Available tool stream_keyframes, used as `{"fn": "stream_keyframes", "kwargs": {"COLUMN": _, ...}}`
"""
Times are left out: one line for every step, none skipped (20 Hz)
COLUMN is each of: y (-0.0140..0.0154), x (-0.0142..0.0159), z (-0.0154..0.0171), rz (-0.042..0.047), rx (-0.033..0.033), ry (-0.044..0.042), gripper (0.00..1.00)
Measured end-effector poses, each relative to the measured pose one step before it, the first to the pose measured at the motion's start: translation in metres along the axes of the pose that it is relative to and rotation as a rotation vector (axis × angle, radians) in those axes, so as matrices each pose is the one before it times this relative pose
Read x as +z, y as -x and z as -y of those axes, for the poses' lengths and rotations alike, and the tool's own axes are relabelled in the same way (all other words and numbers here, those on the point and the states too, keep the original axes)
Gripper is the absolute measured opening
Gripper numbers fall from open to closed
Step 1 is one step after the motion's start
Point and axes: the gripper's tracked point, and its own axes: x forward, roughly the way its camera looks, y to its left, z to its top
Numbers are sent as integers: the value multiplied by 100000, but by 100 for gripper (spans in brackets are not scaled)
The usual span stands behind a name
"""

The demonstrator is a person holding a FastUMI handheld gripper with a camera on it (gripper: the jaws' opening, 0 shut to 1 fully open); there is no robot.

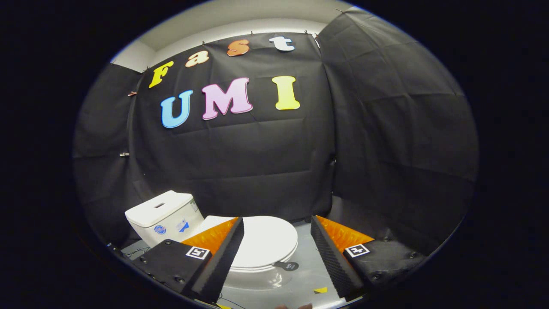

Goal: Open the toilet lid.

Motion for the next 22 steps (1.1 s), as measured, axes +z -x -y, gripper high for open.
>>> {"fn": "stream_keyframes", "kwargs": {"y": -747, "x": -1357, "z": 630, "rz": -2087, "rx": 705, "ry": -1517, "gripper": 99}}
{"fn": "stream_keyframes", "kwargs": {"y": -691, "x": -1082, "z": 627, "rz": -1746, "rx": 209, "ry": -1126, "gripper": 99}}
{"fn": "stream_keyframes", "kwargs": {"y": -840, "x": -1333, "z": 791, "rz": -2901, "rx": -2, "ry": -1251, "gripper": 98}}
{"fn": "stream_keyframes", "kwargs": {"y": -883, "x": -1347, "z": 687, "rz": -3413, "rx": 181, "ry": -1649, "gripper": 99}}
{"fn": "stream_keyframes", "kwargs": {"y": -740, "x": -1407, "z": 544, "rz": -3928, "rx": 700, "ry": -2034, "gripper": 99}}
{"fn": "stream_keyframes", "kwargs": {"y": -722, "x": -1370, "z": 589, "rz": -4147, "rx": 872, "ry": -2715, "gripper": 99}}
{"fn": "stream_keyframes", "kwargs": {"y": -855, "x": -1242, "z": 490, "rz": -3971, "rx": 1067, "ry": -3781, "gripper": 99}}
{"fn": "stream_keyframes", "kwargs": {"y": -885, "x": -1105, "z": 681, "rz": -3489, "rx": 432, "ry": -4482, "gripper": 99}}
{"fn": "stream_keyframes", "kwargs": {"y": -836, "x": -1025, "z": 727, "rz": -3316, "rx": 287, "ry": -4587, "gripper": 99}}
{"fn": "stream_keyframes", "kwargs": {"y": -852, "x": -898, "z": 981, "rz": -3194, "rx": -544, "ry": -4680, "gripper": 98}}
{"fn": "stream_keyframes", "kwargs": {"y": -867, "x": -785, "z": 865, "rz": -3094, "rx": -190, "ry": -4461, "gripper": 99}}
{"fn": "stream_keyframes", "kwargs": {"y": -897, "x": -668, "z": 913, "rz": -3499, "rx": 98, "ry": -4682, "gripper": 99}}
{"fn": "stream_keyframes", "kwargs": {"y": -486, "x": -708, "z": 766, "rz": -2598, "rx": 1129, "ry": -5198, "gripper": 99}}
{"fn": "stream_keyframes", "kwargs": {"y": -652, "x": -369, "z": 800, "rz": -2380, "rx": 1113, "ry": -5497, "gripper": 99}}
{"fn": "stream_keyframes", "kwargs": {"y": -726, "x": -312, "z": 650, "rz": -2435, "rx": 1072, "ry": -5643, "gripper": 99}}
{"fn": "stream_keyframes", "kwargs": {"y": -809, "x": -185, "z": 563, "rz": -2204, "rx": 1510, "ry": -5778, "gripper": 99}}
{"fn": "stream_keyframes", "kwargs": {"y": -670, "x": -551, "z": 766, "rz": -2352, "rx": 762, "ry": -5463, "gripper": 97}}
{"fn": "stream_keyframes", "kwargs": {"y": -749, "x": -169, "z": 435, "rz": -1683, "rx": 1059, "ry": -4737, "gripper": 97}}
{"fn": "stream_keyframes", "kwargs": {"y": -571, "x": -298, "z": 371, "rz": -1586, "rx": 1263, "ry": -4254, "gripper": 97}}
{"fn": "stream_keyframes", "kwargs": {"y": -719, "x": -270, "z": 463, "rz": -1721, "rx": 882, "ry": -4058, "gripper": 97}}
{"fn": "stream_keyframes", "kwargs": {"y": -664, "x": -336, "z": 372, "rz": -2050, "rx": 1254, "ry": -4354, "gripper": 96}}
{"fn": "stream_keyframes", "kwargs": {"y": -755, "x": -309, "z": 177, "rz": -2413, "rx": 1050, "ry": -4481, "gripper": 96}}
